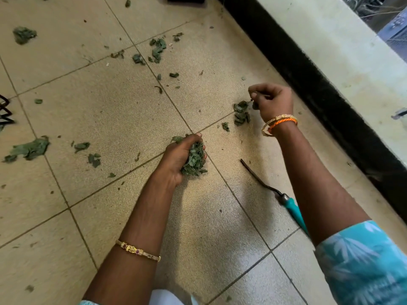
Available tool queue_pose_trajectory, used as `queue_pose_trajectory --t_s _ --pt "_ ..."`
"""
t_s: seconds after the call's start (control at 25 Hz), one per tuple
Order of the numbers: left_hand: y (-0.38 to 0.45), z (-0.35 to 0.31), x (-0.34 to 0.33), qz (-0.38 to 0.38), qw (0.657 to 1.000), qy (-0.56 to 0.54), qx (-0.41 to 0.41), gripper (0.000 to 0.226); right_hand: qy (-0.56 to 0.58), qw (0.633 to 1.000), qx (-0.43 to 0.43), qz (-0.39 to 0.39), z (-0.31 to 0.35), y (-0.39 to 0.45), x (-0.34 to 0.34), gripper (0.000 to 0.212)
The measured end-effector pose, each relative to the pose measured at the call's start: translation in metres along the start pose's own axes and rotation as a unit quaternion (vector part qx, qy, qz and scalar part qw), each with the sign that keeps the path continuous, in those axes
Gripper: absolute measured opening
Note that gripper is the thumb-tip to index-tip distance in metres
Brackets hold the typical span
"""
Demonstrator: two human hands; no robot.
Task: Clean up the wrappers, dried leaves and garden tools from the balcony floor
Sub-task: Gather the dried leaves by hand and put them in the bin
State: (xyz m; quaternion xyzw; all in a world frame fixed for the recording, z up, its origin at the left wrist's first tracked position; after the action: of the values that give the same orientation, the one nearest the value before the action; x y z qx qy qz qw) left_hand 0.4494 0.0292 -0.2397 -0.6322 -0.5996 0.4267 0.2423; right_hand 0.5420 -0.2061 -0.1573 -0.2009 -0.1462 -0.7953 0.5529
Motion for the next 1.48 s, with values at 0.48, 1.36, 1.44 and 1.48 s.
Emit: queue_pose_trajectory --t_s 0.48,1.36,1.44,1.48 --pt "-0.012 0.003 0.005 -0.048 0.999 0.007 -0.006 0.013 -0.398 0.881 0.212 0.141 -0.015 -0.04 -0.058 0.063" --pt "-0.21 0.012 -0.005 -0.119 0.992 -0.009 0.038 0.015 0.371 0.848 -0.366 0.096 0.062 -0.205 0.05 0.012" --pt "-0.255 0.003 -0.013 -0.122 0.992 -0.009 0.04 0.015 0.35 0.849 -0.365 0.155 0.11 -0.222 0.06 0.013" --pt "-0.278 -0.002 -0.017 -0.123 0.992 -0.012 0.039 0.016 0.352 0.842 -0.37 0.177 0.134 -0.23 0.065 0.014"
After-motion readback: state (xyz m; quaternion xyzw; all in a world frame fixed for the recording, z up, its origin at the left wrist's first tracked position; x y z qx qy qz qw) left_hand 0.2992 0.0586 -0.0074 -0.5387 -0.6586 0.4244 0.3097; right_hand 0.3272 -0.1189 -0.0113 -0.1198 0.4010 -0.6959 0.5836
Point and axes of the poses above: each hand's wrist, its own y-axis towards the middle knuckle, its own x-axis out of the back of the hand, z = x × y, the point moved 9 cm from there along y, towards the middle knuckle, and after that the axes turned 7 degrees about x, right-handed, at the moved point
